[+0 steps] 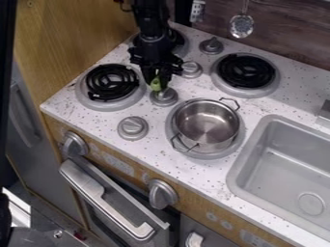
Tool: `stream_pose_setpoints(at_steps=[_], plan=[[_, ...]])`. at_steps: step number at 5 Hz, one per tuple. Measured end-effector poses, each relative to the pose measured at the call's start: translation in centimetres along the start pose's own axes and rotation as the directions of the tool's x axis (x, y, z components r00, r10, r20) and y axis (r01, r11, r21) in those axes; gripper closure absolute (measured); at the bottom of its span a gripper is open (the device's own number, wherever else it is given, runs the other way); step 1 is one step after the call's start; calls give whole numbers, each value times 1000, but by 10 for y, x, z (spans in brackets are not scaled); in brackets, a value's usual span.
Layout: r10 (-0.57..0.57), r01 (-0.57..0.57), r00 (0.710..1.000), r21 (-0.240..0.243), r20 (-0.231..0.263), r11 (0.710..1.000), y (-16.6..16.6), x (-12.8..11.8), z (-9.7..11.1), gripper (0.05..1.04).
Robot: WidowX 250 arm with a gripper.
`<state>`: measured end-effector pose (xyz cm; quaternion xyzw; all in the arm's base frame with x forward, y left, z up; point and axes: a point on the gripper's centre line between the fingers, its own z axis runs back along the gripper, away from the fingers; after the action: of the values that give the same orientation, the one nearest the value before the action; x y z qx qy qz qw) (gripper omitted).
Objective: Removed the green spatula from the front left burner and placed it in the middle of the stove
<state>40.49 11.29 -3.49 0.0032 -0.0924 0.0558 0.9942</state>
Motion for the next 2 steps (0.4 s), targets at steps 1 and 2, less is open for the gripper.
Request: stream_pose_setpoints(at_steps=[1,2], plan=[[-22,22,1000,1,7,1000,-2,-1,-2,688],[-39,39,999,1,9,999,-3,-2,-3,616]])
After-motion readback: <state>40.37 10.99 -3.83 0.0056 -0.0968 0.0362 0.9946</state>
